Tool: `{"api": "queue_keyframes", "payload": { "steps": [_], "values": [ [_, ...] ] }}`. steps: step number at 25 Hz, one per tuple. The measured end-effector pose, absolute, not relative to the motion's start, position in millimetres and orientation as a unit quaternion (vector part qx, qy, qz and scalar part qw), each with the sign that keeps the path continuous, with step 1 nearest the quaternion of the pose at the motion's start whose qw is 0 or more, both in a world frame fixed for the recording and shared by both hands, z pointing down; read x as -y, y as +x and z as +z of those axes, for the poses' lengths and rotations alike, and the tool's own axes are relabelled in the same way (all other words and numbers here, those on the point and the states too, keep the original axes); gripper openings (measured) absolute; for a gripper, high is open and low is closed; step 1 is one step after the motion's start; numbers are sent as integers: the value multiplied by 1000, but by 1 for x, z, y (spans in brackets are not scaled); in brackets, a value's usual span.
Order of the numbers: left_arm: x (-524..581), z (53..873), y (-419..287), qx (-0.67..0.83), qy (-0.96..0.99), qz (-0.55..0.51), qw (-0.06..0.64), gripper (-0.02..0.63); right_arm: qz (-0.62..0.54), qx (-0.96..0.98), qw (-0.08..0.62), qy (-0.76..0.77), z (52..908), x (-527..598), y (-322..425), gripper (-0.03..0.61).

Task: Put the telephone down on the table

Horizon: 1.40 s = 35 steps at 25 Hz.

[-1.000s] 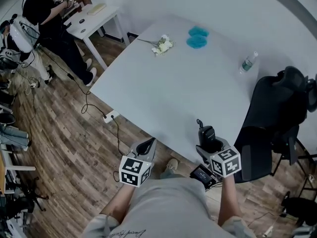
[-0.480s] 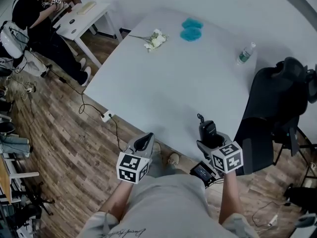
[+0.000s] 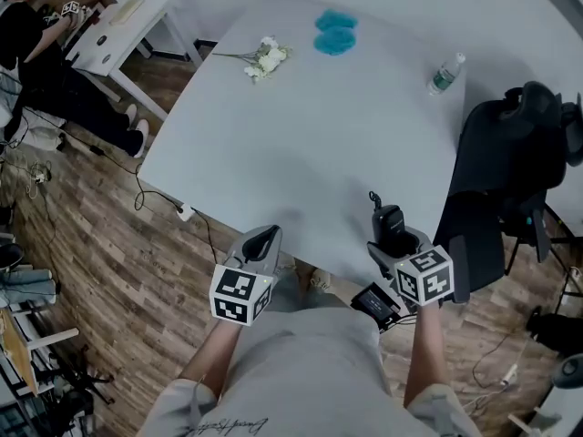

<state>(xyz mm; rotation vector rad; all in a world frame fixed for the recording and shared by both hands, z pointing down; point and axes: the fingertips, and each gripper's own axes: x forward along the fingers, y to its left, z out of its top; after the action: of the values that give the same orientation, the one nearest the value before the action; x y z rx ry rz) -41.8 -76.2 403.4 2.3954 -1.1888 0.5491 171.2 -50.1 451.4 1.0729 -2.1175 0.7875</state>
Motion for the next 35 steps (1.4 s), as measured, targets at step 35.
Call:
{"api": "queue_keyframes", "payload": {
  "steps": [35],
  "values": [
    [141, 451, -58, 401, 857, 223, 237, 17, 344, 760, 362, 416, 539, 126, 158, 285]
  ]
}}
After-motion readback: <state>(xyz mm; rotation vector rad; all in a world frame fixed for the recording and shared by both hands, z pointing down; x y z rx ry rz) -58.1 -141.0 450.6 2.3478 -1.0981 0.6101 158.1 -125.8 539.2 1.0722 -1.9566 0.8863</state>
